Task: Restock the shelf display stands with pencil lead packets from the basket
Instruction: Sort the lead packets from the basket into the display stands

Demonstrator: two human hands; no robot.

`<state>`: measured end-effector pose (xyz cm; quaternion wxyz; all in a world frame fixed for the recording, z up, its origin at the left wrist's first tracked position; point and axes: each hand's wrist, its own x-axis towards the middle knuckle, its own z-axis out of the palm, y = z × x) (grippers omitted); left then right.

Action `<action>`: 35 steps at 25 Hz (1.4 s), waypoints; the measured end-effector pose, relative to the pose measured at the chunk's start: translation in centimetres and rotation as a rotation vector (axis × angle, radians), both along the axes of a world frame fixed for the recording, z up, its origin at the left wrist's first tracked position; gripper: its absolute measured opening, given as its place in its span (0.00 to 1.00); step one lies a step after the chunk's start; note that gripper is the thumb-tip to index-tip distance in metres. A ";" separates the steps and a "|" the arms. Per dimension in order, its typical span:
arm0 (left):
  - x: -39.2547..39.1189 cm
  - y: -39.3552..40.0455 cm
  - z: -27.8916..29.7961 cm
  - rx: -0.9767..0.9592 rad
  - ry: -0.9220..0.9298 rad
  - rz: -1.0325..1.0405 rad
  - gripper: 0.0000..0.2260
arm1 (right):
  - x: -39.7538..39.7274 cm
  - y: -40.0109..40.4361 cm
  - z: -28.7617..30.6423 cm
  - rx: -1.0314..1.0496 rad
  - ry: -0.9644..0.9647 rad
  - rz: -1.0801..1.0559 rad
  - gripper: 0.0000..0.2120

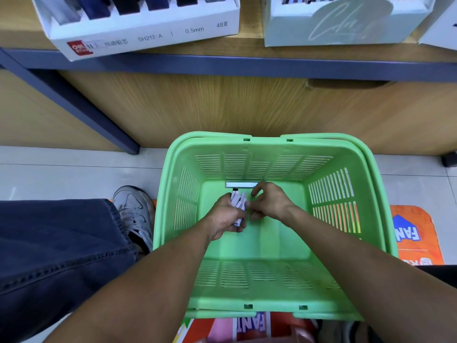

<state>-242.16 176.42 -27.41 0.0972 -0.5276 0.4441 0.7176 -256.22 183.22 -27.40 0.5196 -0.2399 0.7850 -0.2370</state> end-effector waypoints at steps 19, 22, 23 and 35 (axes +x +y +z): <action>-1.5 -1.8 2.5 -0.271 -0.049 -0.018 0.07 | -1.0 0.2 2.2 0.000 0.575 0.728 0.08; -1.6 -2.6 6.2 -0.327 0.046 -0.143 0.06 | -2.8 0.2 6.7 -0.077 0.363 0.577 0.05; -1.6 -3.0 7.9 -0.324 0.094 -0.190 0.06 | -3.7 0.4 8.7 -0.117 0.338 0.546 0.03; -4.1 -5.8 31.5 -0.505 0.397 -0.592 0.05 | -8.9 1.9 31.3 -0.612 0.048 0.276 0.10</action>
